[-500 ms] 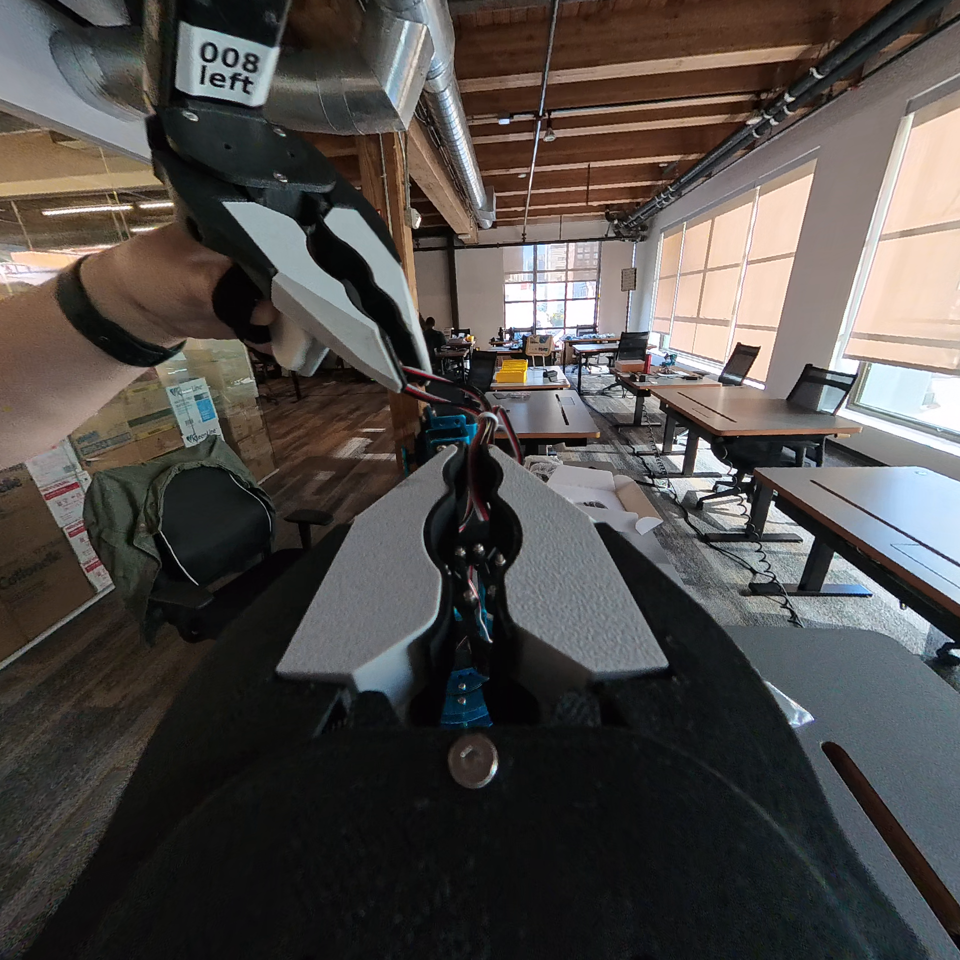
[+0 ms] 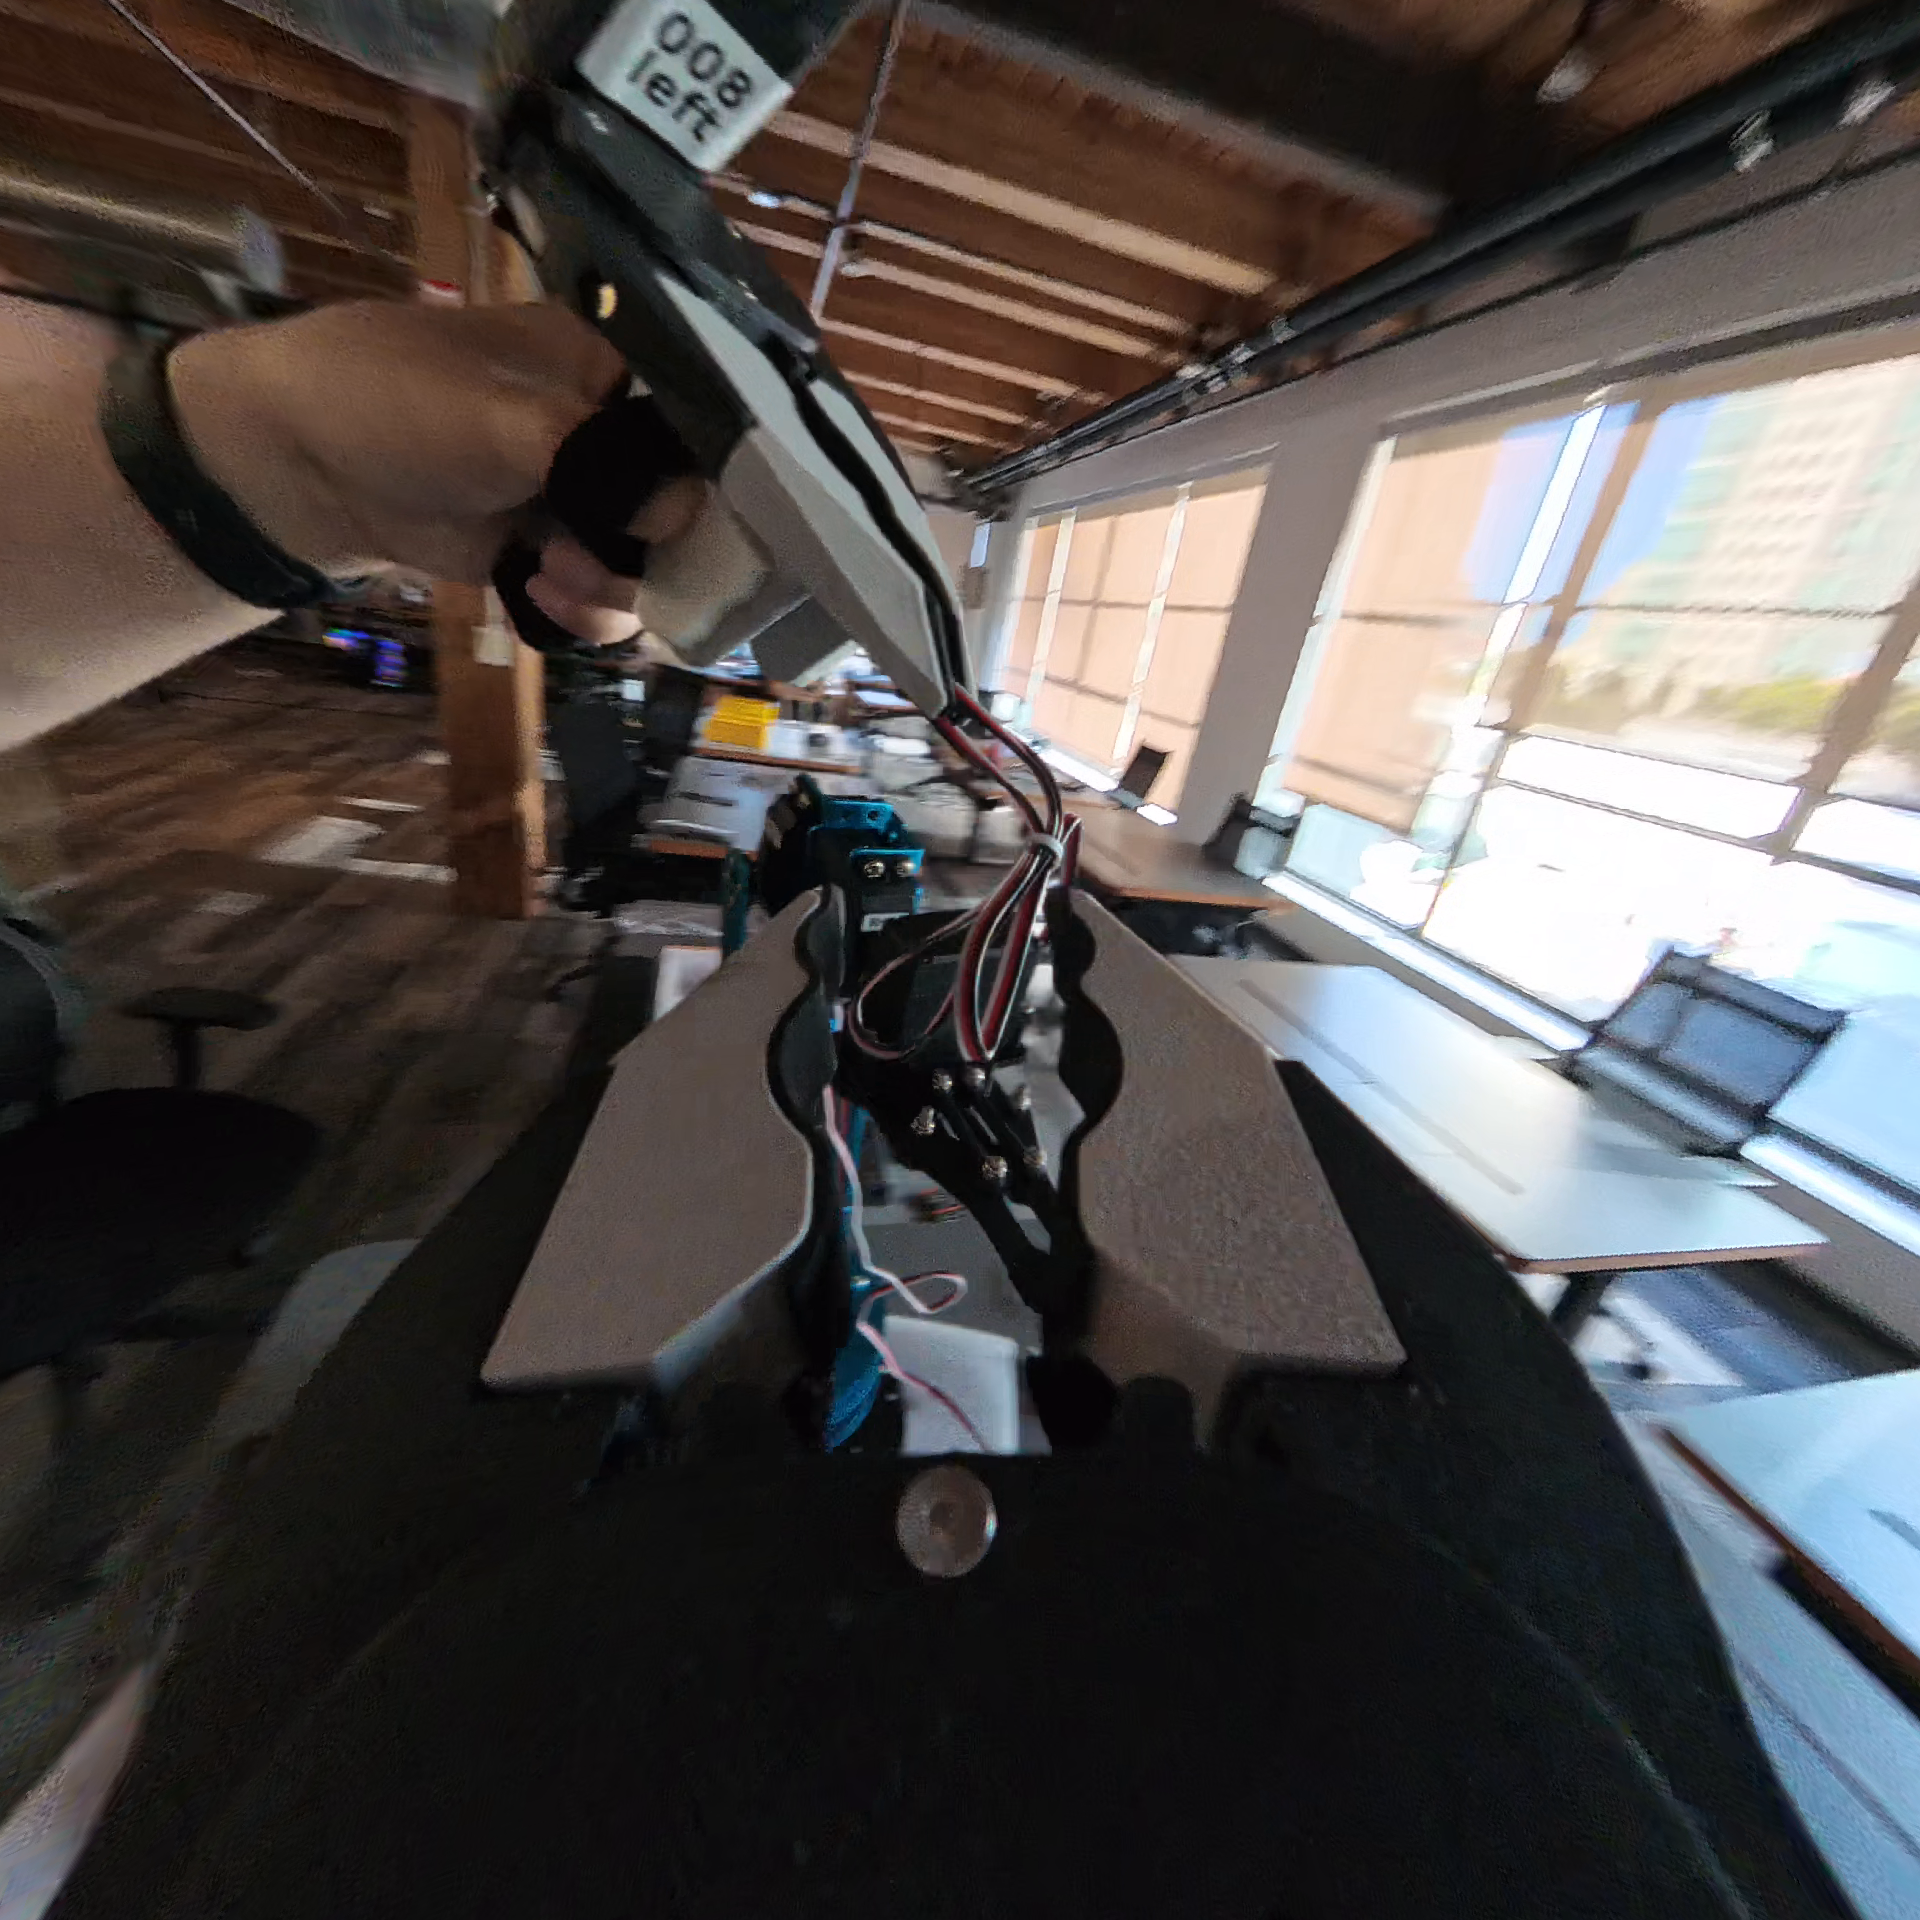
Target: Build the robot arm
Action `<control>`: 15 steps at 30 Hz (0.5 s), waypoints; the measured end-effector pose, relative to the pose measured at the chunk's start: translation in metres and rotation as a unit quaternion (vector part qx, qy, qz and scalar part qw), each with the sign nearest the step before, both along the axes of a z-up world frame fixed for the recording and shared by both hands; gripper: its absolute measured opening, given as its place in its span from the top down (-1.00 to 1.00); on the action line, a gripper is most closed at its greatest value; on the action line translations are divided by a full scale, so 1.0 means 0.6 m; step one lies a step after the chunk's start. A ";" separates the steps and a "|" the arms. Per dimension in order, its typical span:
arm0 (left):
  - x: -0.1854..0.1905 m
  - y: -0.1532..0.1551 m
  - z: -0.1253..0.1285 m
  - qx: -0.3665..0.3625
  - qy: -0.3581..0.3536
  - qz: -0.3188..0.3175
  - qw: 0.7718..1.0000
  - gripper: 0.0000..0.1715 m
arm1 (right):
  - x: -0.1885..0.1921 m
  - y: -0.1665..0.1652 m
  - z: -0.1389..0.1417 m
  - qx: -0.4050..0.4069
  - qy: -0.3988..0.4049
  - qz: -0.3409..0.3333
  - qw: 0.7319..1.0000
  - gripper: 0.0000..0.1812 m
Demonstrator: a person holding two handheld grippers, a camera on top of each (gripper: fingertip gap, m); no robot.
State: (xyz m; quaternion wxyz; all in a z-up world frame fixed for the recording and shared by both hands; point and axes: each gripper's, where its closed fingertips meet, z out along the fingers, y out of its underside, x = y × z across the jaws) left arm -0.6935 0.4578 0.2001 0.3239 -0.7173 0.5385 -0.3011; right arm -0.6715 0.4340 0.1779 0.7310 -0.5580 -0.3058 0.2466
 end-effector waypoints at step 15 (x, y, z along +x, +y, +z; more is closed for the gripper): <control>-0.024 0.062 0.024 -0.278 -0.106 -0.184 0.937 0.92 | -0.039 0.051 0.054 0.213 -0.148 -0.298 0.919 0.74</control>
